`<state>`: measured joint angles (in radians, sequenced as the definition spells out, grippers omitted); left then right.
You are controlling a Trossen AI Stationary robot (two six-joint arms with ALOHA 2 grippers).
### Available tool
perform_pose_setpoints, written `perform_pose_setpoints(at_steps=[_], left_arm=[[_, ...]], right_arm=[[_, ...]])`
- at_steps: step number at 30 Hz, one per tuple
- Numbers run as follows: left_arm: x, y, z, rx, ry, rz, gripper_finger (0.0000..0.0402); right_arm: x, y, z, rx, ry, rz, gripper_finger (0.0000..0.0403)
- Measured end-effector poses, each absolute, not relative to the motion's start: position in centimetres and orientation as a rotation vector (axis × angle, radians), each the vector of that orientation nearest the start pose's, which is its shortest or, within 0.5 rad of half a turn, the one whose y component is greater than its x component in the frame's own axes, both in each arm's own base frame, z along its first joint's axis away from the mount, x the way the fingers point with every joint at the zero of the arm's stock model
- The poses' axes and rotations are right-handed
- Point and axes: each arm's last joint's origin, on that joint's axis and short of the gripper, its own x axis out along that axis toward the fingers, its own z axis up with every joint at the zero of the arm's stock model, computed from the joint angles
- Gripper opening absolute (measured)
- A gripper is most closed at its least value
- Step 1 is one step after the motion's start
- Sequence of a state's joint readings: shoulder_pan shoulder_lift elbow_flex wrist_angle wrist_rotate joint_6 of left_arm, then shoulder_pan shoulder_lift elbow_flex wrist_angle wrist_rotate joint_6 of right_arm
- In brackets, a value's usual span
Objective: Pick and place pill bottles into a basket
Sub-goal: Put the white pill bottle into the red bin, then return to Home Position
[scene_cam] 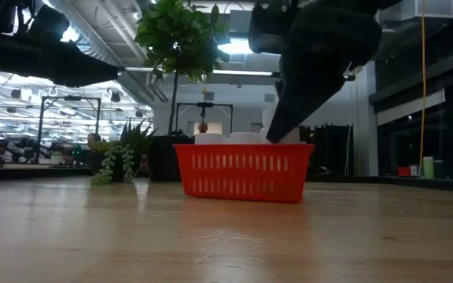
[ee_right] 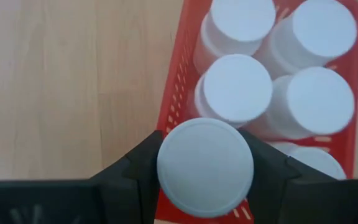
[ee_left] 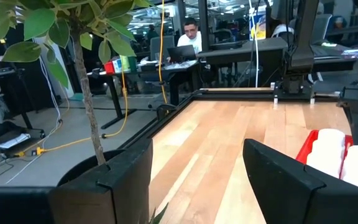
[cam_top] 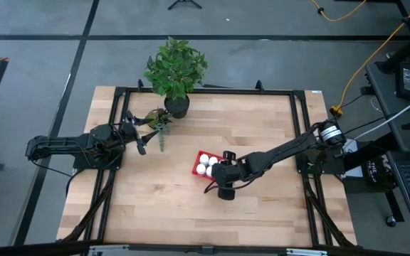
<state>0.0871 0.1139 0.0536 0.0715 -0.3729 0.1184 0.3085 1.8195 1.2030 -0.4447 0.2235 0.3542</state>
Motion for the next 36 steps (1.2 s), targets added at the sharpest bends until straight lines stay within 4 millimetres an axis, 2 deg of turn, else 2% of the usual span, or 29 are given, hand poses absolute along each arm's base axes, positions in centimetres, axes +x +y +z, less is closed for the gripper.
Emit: perform_pose_setpoints(at_steps=[12, 17, 23, 30, 36], left_arm=[[9.9, 1.9, 18.0, 0.114, 0.011, 0.460, 0.0246], [10.0, 1.9, 17.9, 0.115, 0.020, 0.460, 0.0244], [10.0, 1.9, 18.0, 0.115, 0.015, 0.460, 0.0246], [10.0, 1.9, 18.0, 0.115, 0.016, 0.460, 0.0245], [10.0, 1.9, 18.0, 0.115, 0.016, 0.460, 0.0246]], right_arm=[[36.0, 10.5, 16.7, 0.116, 1.031, -0.091, 0.0172], [36.1, 10.6, 16.8, 0.162, 1.012, -0.101, 0.0223], [36.4, 10.7, 17.0, 0.209, 0.980, -0.111, 0.0228], [37.3, 11.6, 19.2, 0.207, 0.931, -0.077, 0.0216], [37.6, 11.6, 21.4, 0.186, 0.982, -0.092, 0.0215]])
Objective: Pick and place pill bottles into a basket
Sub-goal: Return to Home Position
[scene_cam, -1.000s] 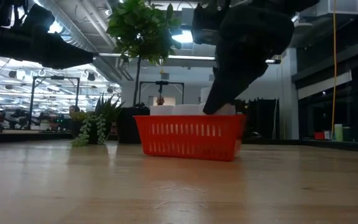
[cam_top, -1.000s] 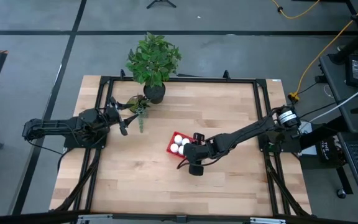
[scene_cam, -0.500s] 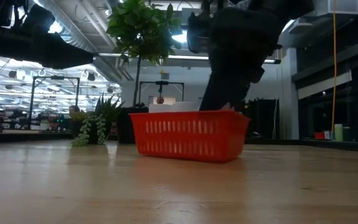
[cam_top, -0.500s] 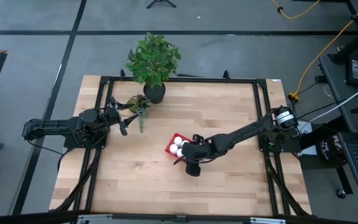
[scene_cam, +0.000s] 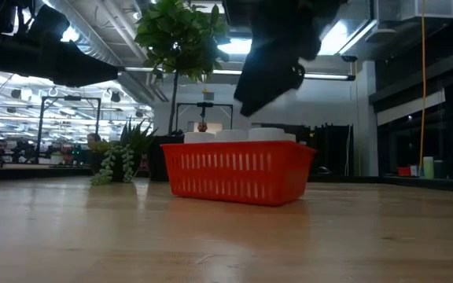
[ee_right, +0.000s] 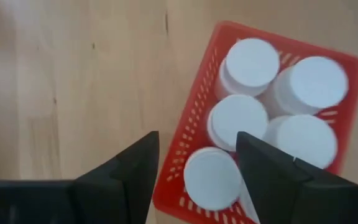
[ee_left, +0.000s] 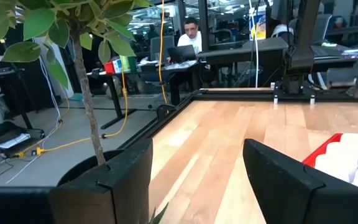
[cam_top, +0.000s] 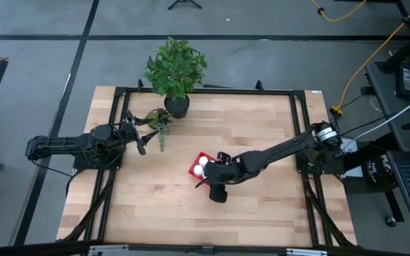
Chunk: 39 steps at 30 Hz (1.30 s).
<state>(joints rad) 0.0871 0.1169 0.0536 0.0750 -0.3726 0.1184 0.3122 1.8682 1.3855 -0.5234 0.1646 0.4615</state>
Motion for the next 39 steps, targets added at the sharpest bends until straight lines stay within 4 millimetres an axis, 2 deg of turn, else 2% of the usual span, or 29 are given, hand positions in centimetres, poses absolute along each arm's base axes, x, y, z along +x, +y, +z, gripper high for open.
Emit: perform_pose_setpoints(at_steps=[4, 8, 11, 14, 17, 20, 22, 24, 27, 30, 32, 34, 39], left_arm=[[10.0, 1.9, 18.0, 0.115, 0.016, 0.460, 0.0244], [10.0, 1.9, 18.0, 0.115, 0.016, 0.460, 0.0246], [10.0, 1.9, 18.0, 0.115, 0.016, 0.459, 0.0246], [10.0, 1.9, 18.0, 0.115, 0.016, 0.460, 0.0245], [10.0, 1.9, 18.0, 0.115, 0.015, 0.460, 0.0245], [10.0, 1.9, 18.0, 0.114, 0.013, 0.460, 0.0246], [10.0, 1.9, 18.0, 0.114, 0.013, 0.460, 0.0246], [10.0, 1.9, 18.0, 0.114, 0.014, 0.461, 0.0245], [10.0, 1.9, 18.0, 0.114, 0.014, 0.461, 0.0244], [10.0, 1.9, 18.0, 0.114, 0.013, 0.460, 0.0246], [10.0, 1.9, 18.0, 0.114, 0.014, 0.460, 0.0246], [10.0, 1.9, 18.0, 0.114, 0.013, 0.460, 0.0246], [10.0, 1.9, 18.0, 0.114, 0.013, 0.460, 0.0244]], right_arm=[[37.7, 11.6, 23.2, 0.142, 1.005, -0.111, 0.0215], [38.3, 11.8, 26.1, 0.112, 0.959, -0.091, 0.0215], [38.5, 11.5, 29.1, 0.087, 0.883, -0.056, 0.0215], [37.3, 10.3, 32.8, 0.036, 0.786, -0.096, 0.0215], [34.9, 7.6, 36.4, -0.030, 0.693, -0.182, 0.0215], [31.2, 3.8, 39.7, -0.070, 0.609, -0.245, 0.0216], [28.5, 0.9, 41.2, -0.093, 0.534, -0.270, 0.0216], [25.7, -2.1, 41.8, -0.080, 0.437, -0.266, 0.0216], [21.7, -6.2, 40.9, -0.033, 0.294, -0.232, 0.0216], [17.9, -8.3, 38.1, 0.015, 0.287, -0.215, 0.0216], [15.9, -8.1, 36.1, 0.040, 0.291, -0.170, 0.0216], [14.2, -7.0, 34.2, 0.047, 0.279, -0.141, 0.0216], [11.4, -3.9, 29.7, 0.128, 0.136, -0.126, 0.0211]])
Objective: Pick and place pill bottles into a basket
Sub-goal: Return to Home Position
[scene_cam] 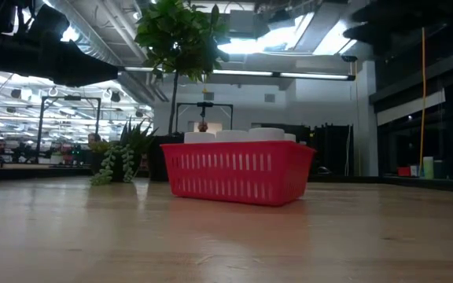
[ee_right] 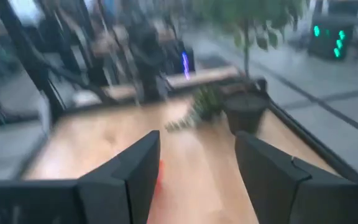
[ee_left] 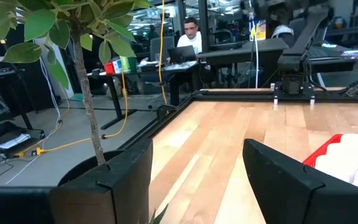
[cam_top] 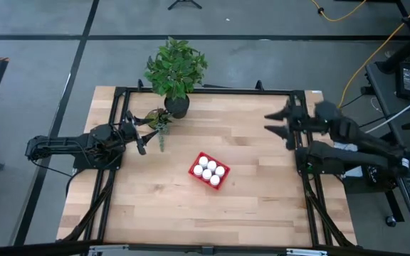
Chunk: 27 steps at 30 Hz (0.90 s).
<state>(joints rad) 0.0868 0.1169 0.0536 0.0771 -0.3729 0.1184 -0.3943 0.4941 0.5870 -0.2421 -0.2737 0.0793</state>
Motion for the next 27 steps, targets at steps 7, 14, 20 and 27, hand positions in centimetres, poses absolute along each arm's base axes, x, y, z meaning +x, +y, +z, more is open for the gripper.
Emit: perform_pose_setpoints(at_steps=[7, 14, 20, 27], left_arm=[[10.0, 1.9, 18.0, 0.114, 0.013, 0.460, 0.0246], [10.0, 1.9, 18.0, 0.115, 0.015, 0.460, 0.0246], [10.0, 1.9, 18.0, 0.114, 0.014, 0.460, 0.0245], [10.0, 1.9, 18.0, 0.114, 0.014, 0.460, 0.0246]], right_arm=[[10.8, -0.1, 25.5, 0.255, -0.053, -0.088, 0.0178], [11.5, 2.8, 21.8, 0.050, 0.060, -0.152, 0.0161], [10.8, 2.2, 19.7, 0.088, -0.035, -0.105, 0.0157], [10.3, 1.6, 17.1, 0.195, -0.023, 0.063, 0.0157]])
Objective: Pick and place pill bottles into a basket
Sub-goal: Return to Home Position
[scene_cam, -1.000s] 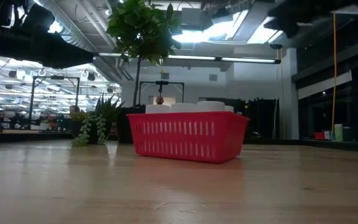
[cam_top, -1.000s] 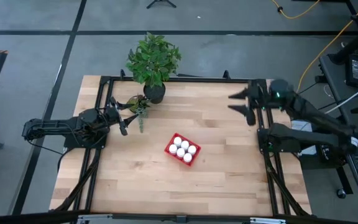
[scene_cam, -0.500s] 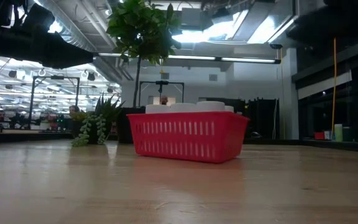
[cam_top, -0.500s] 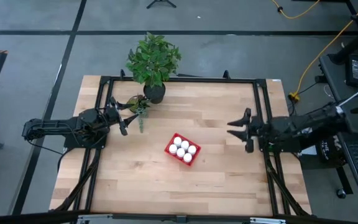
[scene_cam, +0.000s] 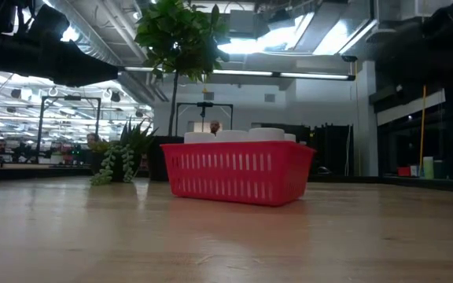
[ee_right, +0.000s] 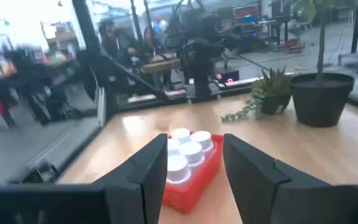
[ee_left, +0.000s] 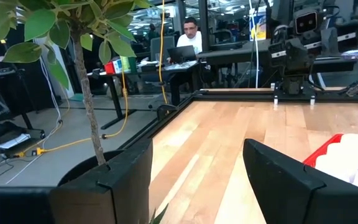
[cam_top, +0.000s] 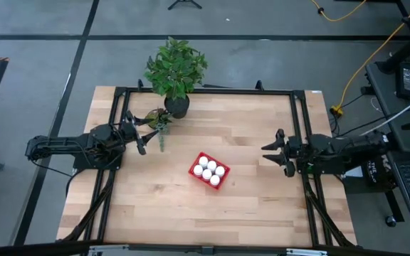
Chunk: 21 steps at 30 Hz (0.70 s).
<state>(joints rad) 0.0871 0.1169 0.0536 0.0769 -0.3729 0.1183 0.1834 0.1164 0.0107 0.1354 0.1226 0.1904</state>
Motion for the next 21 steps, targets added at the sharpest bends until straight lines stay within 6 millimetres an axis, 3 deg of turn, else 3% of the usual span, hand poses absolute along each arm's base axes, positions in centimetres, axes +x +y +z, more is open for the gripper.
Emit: perform_pose_setpoints(at_steps=[5, 21], left_arm=[[10.0, 1.9, 18.0, 0.114, 0.014, 0.460, 0.0245], [10.0, 1.9, 18.0, 0.114, 0.013, 0.460, 0.0245]], right_arm=[[10.1, 0.6, 17.1, 0.043, 0.030, -0.015, 0.0157], [10.3, -1.0, 16.0, 0.020, 0.074, -0.071, 0.0157]])
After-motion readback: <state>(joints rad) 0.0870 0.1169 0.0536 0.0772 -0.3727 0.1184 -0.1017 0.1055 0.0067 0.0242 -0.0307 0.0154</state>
